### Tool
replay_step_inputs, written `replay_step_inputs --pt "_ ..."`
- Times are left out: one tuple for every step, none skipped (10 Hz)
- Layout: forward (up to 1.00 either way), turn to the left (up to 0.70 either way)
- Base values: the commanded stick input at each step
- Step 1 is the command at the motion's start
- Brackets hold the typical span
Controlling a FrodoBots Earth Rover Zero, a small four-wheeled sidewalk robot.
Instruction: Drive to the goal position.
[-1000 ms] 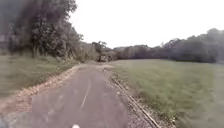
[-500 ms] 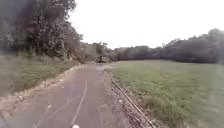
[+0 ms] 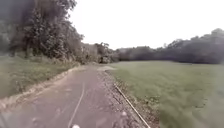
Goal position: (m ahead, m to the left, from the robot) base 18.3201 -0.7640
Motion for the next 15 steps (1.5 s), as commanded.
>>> replay_step_inputs --pt "0.70 0.00" --pt "0.70 0.00" --pt "0.70 0.00" --pt "0.70 0.00" --pt "0.70 0.00" --pt "0.70 0.00" --pt "0.70 0.01" --pt "0.70 0.03" --pt "0.70 0.11" --pt "0.70 0.35" --pt "0.70 0.35" --pt "0.70 0.35" --pt "0.70 0.35" --pt "0.70 0.35" --pt "0.70 0.35"
